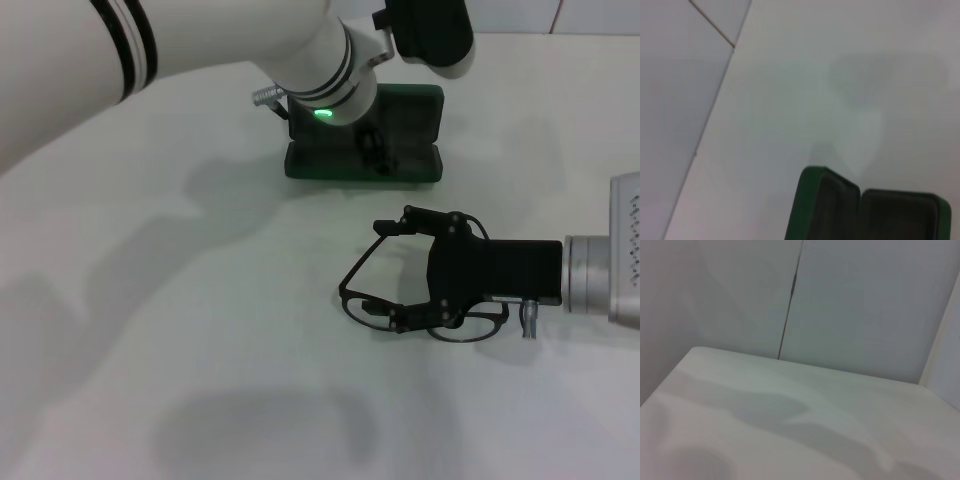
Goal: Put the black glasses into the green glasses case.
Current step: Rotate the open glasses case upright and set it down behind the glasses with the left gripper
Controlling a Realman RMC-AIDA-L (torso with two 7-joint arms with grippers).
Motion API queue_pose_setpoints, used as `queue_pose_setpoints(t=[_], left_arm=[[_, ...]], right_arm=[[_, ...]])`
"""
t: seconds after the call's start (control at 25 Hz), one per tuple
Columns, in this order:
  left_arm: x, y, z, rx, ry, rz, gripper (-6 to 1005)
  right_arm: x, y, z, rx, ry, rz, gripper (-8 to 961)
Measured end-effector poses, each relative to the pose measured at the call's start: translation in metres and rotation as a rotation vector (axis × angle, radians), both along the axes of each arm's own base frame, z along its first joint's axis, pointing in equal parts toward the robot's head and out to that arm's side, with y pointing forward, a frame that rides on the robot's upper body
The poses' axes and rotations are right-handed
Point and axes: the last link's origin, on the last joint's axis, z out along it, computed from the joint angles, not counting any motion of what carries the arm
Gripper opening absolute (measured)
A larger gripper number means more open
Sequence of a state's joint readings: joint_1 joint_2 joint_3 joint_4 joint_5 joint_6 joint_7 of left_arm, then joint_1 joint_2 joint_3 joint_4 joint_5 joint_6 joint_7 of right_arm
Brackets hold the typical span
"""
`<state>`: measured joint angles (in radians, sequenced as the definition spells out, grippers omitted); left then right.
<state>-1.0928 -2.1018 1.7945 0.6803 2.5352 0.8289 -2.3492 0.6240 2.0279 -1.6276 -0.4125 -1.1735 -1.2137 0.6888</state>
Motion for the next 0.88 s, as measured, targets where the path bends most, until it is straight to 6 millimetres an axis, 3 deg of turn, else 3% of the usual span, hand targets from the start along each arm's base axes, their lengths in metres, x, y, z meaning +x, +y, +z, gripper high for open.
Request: queue_pose_setpoints(t=[0.88], left_arm=[[0.0005,-0.008,-0.0029,-0.027,0.006,-0.014,708]], right_arm=[[-0.0028,0.0012,-0.0057,0.002,-0.016,0.0,868]])
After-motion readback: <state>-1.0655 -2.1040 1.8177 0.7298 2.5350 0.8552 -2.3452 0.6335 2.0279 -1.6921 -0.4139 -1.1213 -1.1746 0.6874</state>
